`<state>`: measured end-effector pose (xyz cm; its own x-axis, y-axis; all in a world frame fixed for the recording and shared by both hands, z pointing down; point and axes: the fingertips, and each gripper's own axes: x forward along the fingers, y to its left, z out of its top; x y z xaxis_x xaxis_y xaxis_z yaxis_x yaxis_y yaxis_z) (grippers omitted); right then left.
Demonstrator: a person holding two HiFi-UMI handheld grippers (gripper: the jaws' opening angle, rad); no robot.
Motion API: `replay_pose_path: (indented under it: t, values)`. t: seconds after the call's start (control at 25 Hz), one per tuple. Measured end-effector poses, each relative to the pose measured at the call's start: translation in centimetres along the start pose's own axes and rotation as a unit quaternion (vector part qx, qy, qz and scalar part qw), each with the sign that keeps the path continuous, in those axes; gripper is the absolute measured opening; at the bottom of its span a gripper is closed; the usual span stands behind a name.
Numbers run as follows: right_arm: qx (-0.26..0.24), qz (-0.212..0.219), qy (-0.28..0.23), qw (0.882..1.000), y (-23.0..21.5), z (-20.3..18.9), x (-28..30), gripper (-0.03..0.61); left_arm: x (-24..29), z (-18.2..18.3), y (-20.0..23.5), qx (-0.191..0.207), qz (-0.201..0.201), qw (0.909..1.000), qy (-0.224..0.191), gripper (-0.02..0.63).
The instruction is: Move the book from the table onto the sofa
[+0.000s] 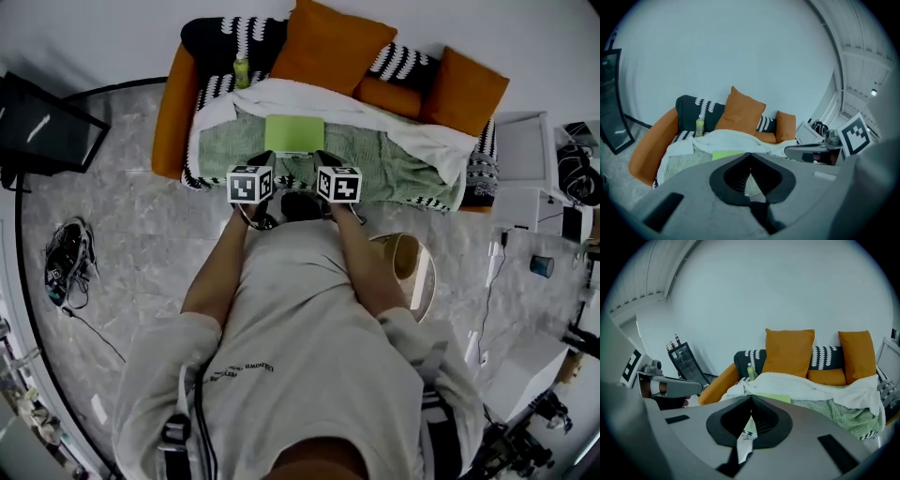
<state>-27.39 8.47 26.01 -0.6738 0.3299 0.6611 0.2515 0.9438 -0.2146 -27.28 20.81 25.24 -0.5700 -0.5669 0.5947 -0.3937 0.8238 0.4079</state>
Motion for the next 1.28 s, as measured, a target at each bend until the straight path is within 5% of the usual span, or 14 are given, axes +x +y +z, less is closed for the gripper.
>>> replay_pose_path:
  t: [0.4, 0.8, 1.28]
  values:
    - [-0.064, -0.034, -0.026, 0.997, 0.4, -1.9, -2.5, 0.006, -0.2, -1.1, -0.1, -0.020, 0.017, 0.9996, -0.007, 0.011]
    - [0.022, -0.038, -0.045, 0.998, -2.1, -3.4, -3.2, 0.006, -0.3, -2.8, -1.2, 0.011, 0.015, 0.9998, 0.001, 0.011]
    - [0.016, -0.019, -0.037, 0.999, -0.9, -3.8, -2.5, 0.006, -1.1, -3.6, -0.4, 0.020, 0.027, 0.9994, 0.008, 0.011]
